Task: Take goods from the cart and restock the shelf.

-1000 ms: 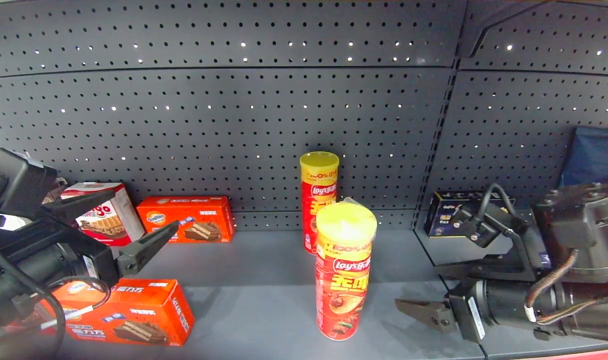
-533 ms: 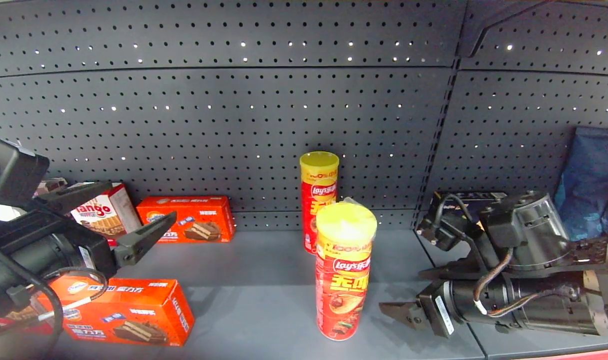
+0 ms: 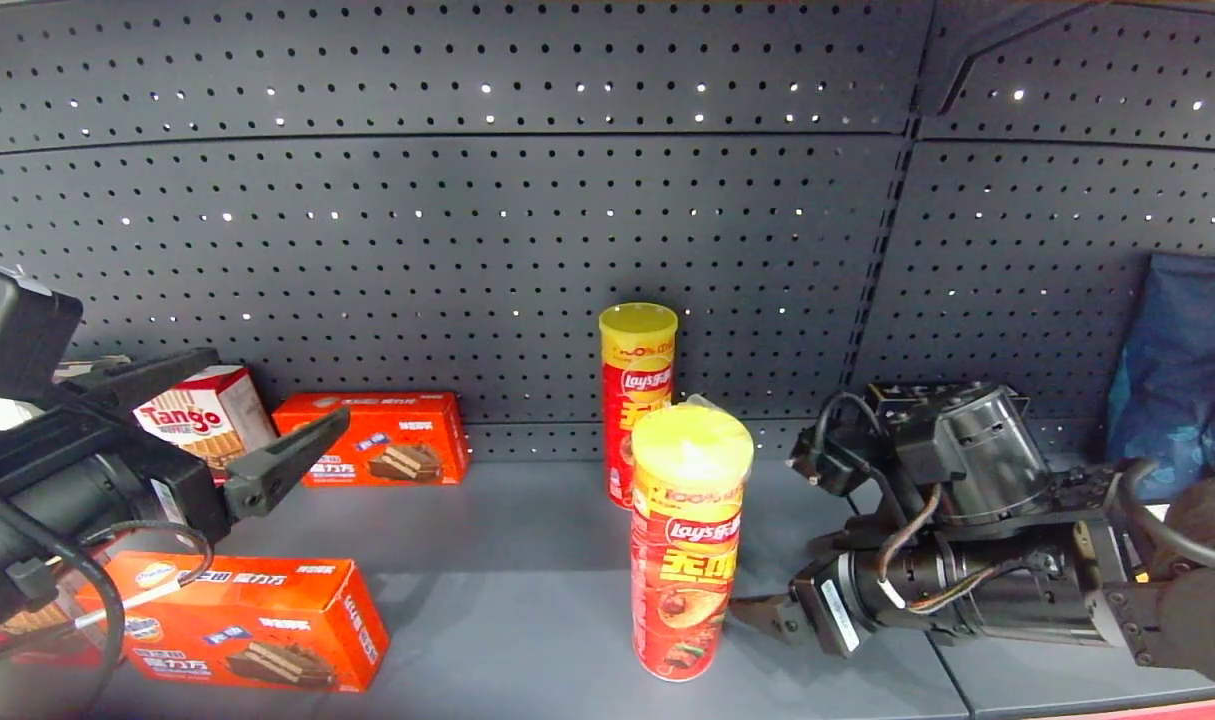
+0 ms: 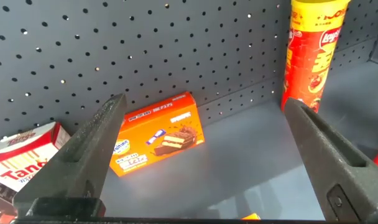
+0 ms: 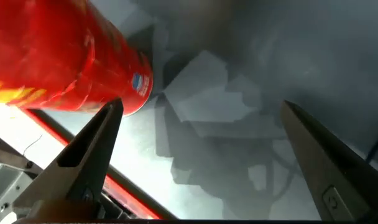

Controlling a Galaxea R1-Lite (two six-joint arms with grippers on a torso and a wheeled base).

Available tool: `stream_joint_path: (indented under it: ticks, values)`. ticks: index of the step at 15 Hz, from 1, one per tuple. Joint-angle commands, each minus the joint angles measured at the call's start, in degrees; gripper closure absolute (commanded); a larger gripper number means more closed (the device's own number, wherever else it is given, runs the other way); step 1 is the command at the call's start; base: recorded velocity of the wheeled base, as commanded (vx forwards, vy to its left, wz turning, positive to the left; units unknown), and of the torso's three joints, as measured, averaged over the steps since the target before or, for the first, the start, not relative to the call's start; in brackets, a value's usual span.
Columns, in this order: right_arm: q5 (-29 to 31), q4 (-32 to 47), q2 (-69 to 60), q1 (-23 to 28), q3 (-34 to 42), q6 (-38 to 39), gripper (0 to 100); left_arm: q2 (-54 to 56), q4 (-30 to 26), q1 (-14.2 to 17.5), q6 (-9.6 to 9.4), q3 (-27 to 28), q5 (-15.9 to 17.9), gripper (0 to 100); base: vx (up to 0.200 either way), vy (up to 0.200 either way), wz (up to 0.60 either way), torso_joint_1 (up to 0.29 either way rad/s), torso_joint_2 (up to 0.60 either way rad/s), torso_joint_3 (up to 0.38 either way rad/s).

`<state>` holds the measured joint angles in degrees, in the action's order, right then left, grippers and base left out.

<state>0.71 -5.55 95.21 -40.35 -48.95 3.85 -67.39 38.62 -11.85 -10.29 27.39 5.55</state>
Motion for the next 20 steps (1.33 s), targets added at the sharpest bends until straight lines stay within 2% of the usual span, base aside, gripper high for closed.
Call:
stream_joint_path:
  ticks: [1,20]
  values:
    - [0.0,0.01,1.73,-0.87,-0.45,0.01,0,-0.11,0.05,-0.02,0.01,-0.06,-0.01,0,0.0,0.0,0.0,0.0,0.0,0.0]
    - [0.0,-0.87,3.05,-2.72,-0.71,0.01,0,-0.2,0.05,0.07,0.09,-0.67,0.08,0,0.0,0.0,0.0,0.0,0.0,0.0]
